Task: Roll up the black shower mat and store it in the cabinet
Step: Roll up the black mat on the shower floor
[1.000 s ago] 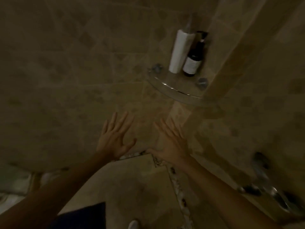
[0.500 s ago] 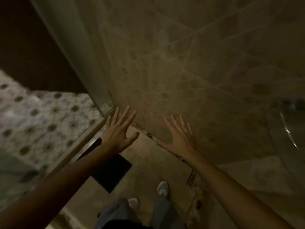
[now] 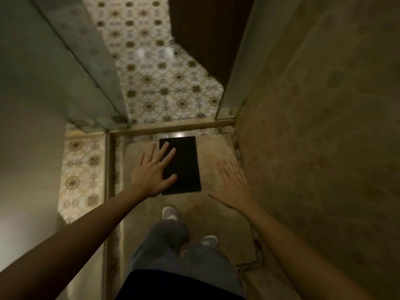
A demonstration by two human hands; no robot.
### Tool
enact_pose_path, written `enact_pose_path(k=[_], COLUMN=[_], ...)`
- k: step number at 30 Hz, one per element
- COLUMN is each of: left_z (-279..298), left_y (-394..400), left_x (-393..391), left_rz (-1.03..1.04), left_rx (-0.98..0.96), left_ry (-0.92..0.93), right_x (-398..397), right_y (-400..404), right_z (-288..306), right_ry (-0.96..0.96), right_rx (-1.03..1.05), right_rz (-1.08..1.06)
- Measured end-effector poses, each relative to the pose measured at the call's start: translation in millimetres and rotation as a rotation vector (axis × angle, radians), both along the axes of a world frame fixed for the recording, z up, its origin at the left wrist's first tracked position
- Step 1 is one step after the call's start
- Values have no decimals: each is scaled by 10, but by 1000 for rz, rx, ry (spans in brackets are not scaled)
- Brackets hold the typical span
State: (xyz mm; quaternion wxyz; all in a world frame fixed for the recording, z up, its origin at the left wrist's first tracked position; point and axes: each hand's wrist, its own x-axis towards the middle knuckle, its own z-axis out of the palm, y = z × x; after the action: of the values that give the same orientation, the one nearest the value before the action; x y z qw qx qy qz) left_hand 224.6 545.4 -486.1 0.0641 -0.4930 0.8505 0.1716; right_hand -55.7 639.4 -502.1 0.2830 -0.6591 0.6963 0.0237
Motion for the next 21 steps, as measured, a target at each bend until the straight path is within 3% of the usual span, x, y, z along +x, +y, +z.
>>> enact_pose_path(k=[8, 16, 21], left_z=[-860, -2296, -3501], left_y=[-163, -314, -512], left_x=[552, 622, 463], left_rz=[124, 109, 10], left_rx=[150, 209, 218], left_ry=[-7, -16, -10], right_x=[278, 213, 180], right_y=[-559, -1171, -1528], right_z=[-738, -1813, -2973], right_ry=[-33, 51, 29], right_rx=[155, 162, 193], right_rz=[108, 252, 406])
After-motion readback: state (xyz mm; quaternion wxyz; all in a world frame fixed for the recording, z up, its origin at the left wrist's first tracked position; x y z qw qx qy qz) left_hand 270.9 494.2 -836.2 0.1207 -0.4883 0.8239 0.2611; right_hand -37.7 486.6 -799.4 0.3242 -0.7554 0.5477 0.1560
